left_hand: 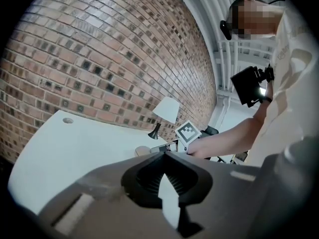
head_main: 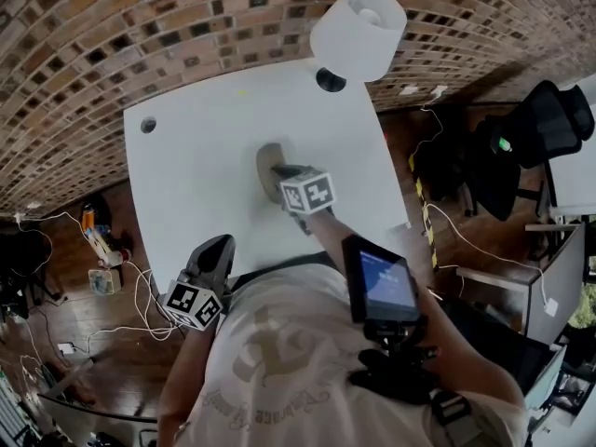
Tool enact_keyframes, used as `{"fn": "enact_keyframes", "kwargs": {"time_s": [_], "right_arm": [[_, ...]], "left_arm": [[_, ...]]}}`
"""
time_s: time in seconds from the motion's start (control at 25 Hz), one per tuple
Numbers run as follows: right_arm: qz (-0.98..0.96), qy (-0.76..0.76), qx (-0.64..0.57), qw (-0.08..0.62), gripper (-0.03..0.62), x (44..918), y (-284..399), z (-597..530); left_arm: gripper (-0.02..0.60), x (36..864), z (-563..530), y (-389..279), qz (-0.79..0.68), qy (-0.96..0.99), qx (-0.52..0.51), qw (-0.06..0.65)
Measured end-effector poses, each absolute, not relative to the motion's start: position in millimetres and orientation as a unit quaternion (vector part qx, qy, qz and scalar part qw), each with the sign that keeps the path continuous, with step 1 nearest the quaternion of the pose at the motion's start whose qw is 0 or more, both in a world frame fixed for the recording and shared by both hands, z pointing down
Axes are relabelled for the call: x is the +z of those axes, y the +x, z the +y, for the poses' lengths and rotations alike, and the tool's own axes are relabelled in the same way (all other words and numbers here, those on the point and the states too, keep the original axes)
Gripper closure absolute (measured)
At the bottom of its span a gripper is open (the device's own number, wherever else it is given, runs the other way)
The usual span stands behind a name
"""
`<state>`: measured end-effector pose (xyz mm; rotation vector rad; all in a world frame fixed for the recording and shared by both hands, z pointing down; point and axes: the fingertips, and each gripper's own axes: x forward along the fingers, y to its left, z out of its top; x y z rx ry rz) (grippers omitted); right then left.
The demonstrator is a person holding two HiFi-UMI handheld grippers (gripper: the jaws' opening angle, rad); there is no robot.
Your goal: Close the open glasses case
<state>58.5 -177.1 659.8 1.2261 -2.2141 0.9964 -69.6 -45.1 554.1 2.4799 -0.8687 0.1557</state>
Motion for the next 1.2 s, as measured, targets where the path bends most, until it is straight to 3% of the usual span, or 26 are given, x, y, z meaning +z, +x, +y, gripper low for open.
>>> {"fn": "enact_keyframes", "kwargs": {"time_s": [0.6, 1.2], "right_arm": [[-0.807, 0.438, 0.373, 0.131, 0.586, 638, 69, -156], [-0.875, 0.348, 0.33, 0.067, 0.586, 567, 121, -92]], "left_arm": [[0.575, 542, -19, -48, -0.283, 0.933, 0.057, 0.217], [0.575, 531, -29, 29, -0.305, 0.925, 0.058, 0.221]]}}
